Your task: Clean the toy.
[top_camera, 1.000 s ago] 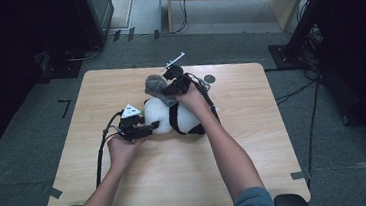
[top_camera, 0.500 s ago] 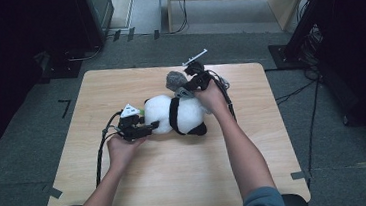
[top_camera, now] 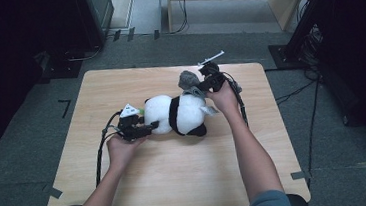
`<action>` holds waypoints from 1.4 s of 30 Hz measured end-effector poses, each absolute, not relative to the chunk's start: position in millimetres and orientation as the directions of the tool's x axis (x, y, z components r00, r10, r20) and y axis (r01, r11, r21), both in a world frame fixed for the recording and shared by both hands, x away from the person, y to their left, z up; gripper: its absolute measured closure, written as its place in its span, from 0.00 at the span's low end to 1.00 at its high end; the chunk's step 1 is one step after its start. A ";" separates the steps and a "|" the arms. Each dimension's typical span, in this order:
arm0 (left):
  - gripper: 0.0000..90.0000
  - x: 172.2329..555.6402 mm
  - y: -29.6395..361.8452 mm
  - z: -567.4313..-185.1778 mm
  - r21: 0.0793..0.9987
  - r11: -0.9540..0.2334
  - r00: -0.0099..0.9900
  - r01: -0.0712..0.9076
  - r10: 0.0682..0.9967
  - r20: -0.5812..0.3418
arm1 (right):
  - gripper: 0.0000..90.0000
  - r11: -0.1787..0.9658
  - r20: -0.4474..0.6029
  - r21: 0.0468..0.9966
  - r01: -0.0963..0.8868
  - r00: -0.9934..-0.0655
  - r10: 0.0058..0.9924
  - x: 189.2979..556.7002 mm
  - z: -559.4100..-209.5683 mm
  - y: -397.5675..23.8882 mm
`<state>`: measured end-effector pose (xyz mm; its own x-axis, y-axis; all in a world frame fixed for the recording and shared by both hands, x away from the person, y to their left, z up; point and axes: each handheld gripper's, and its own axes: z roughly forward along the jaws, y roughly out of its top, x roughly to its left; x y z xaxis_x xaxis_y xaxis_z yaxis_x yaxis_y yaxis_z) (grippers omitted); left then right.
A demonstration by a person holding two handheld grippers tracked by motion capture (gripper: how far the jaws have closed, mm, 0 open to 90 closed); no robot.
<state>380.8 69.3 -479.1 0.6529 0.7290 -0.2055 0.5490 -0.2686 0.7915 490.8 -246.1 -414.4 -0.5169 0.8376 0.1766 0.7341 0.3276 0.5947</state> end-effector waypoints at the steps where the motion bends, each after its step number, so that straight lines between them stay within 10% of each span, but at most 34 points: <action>1: 0.53 380.8 69.3 -479.1 0.792 -0.269 0.653 0.549 0.729 -0.205 | 0.87 0.327 0.174 0.595 0.734 -0.515 0.839 490.0 -415.7 -249.3; 27: 0.52 380.6 70.2 -479.0 0.793 -0.269 0.657 0.547 0.725 -0.206 | 0.88 0.229 0.223 0.637 0.736 -0.460 0.859 478.5 -411.5 -280.7; 42: 0.52 379.7 69.1 -478.0 0.798 -0.263 0.655 0.542 0.727 -0.205 | 0.88 0.352 0.174 0.699 0.622 -0.626 0.760 480.4 -351.3 -194.8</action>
